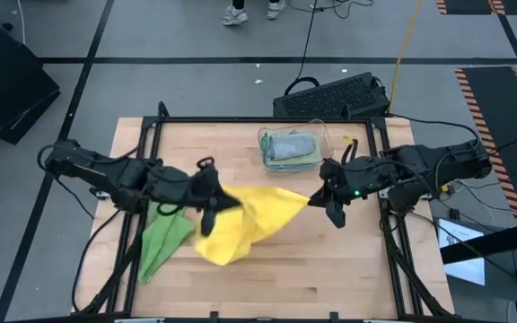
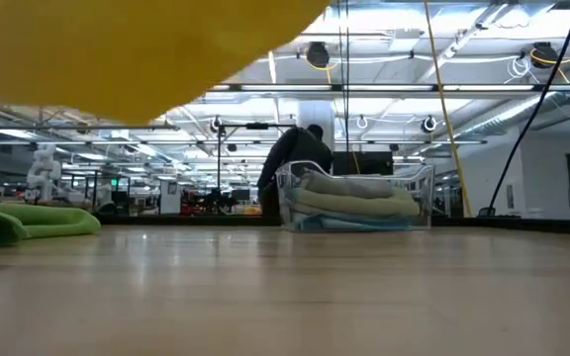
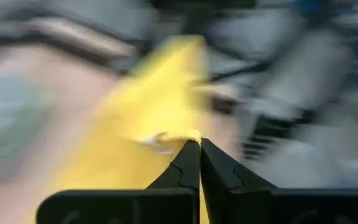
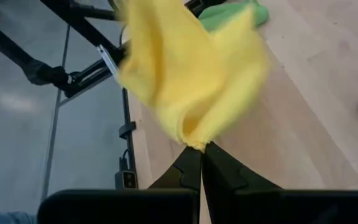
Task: Fold microfiber towels
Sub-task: Fold the yellow towel
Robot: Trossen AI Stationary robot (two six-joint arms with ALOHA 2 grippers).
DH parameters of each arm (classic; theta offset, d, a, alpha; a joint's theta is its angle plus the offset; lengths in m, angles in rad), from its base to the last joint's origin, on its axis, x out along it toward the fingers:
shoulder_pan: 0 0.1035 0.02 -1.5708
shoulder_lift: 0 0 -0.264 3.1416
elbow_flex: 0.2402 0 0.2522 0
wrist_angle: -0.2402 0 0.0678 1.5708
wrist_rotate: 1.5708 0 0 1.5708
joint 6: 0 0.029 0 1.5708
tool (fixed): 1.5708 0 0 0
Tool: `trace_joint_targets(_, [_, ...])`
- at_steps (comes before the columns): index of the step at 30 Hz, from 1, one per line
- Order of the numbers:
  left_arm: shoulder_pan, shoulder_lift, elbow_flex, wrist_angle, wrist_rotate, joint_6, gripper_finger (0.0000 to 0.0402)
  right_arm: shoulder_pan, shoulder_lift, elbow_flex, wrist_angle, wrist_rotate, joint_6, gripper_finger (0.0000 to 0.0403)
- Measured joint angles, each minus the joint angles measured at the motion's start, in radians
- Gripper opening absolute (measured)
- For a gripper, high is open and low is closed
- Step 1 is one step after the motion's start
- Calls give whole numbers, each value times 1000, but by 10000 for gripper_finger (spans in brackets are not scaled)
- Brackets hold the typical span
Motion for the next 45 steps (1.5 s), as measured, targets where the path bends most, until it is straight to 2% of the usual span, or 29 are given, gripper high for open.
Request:
trace_joint_targets(2, [4,6,6,130,194,41,3,-12,-4,0,-1,-4,-3,0])
trace_joint_targets(3, [-2,6,7,162,247,66,2,-19,-6,0,-1,-14,-8,0])
trace_joint_targets(4, [-8,5,7,163,257,80,2,-26,-7,0,-1,-26,-17,0])
trace_joint_targets(10, [-10,9,5,-93,76,33,3,-64,-11,0,-22,-26,-62,0])
trace_joint_targets(14, [6,7,5,-188,60,2,6,-96,-11,0,-24,-26,-82,0])
trace_joint_targets(20, [19,7,5,-143,73,-15,3,-122,-14,0,-24,-38,-81,0])
trace_joint_targets(23, [-8,7,5,-46,140,-55,7,-103,-30,0,-23,-147,-5,0])
trace_joint_targets(27, [-62,15,5,240,247,-91,6,-36,-64,0,-1,-313,153,0])
trace_joint_targets(30, [-99,31,7,465,339,-95,4,30,-88,0,58,-444,302,0])
trace_joint_targets(33, [-130,29,7,560,373,-57,9,105,-102,0,157,-553,460,0])
trace_joint_targets(36, [-140,-2,6,473,294,65,4,140,-105,1,180,-579,537,0])
trace_joint_targets(38, [-133,-29,6,359,191,114,4,140,-96,1,154,-579,540,0])
trace_joint_targets(42, [-89,-53,8,-37,-61,97,9,85,-65,1,41,-568,471,0])
trace_joint_targets(45, [-28,-18,5,-311,-155,48,4,17,-41,-35,-1,-516,367,0])
